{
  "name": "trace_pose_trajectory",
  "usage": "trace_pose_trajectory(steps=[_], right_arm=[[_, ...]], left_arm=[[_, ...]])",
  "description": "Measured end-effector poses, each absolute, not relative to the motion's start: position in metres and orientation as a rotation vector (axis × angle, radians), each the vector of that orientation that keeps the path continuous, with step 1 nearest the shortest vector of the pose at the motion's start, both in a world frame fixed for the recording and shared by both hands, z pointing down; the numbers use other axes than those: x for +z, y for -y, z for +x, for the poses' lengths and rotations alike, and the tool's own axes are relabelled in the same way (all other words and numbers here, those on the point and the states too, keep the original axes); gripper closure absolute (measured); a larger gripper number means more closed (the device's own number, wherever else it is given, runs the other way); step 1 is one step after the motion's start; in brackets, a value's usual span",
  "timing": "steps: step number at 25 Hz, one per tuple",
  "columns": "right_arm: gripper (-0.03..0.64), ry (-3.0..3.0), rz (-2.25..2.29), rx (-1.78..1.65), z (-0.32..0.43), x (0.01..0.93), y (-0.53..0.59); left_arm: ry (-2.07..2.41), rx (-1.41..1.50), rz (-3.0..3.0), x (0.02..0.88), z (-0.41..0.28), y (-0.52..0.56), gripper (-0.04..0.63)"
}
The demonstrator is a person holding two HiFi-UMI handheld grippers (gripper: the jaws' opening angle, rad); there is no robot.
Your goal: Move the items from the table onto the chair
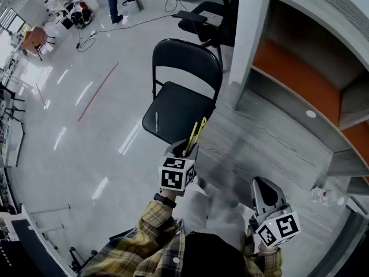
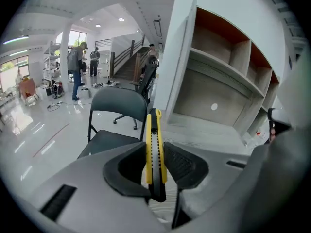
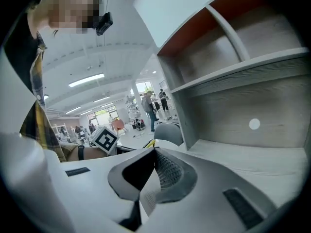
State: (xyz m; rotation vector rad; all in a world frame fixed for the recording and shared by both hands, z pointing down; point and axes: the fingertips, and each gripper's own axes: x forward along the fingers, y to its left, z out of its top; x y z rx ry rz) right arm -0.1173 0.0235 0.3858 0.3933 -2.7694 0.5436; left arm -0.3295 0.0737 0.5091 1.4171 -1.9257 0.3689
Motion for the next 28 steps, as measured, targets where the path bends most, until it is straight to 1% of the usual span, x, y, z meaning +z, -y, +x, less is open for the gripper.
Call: trace_pose_trajectory(steps=[5,10,13,20,28], right_arm=[[0.600,2.749,0.381,0.558,-0.212,0.404,-0.050],[0.598,2.711,0.329,0.524,-0.275,0.436,-0.059],[0.598,2.654,0.314,0.570,-0.297,0.472,-0.056],[0.598,2.565,0.362,0.583,-0.316,0.541,-0.032],[0.598,2.532,0.453,0.685,-0.324,0.564,-0.022]], left_arm=[[1.884,0.465,1.395,0.547,-0.424,-0.095,0.479],[1.818,0.509,1.326,0.632,-0.482,-0.104,0.479],[1.762,0.547,1.319,0.694,-0.493,-0.094,0.479],[1.709,0.532,1.240,0.824,-0.506,-0.078,0.479],[1.699,0.577,1.211,0.904,-0.529,-0.067,0.479]])
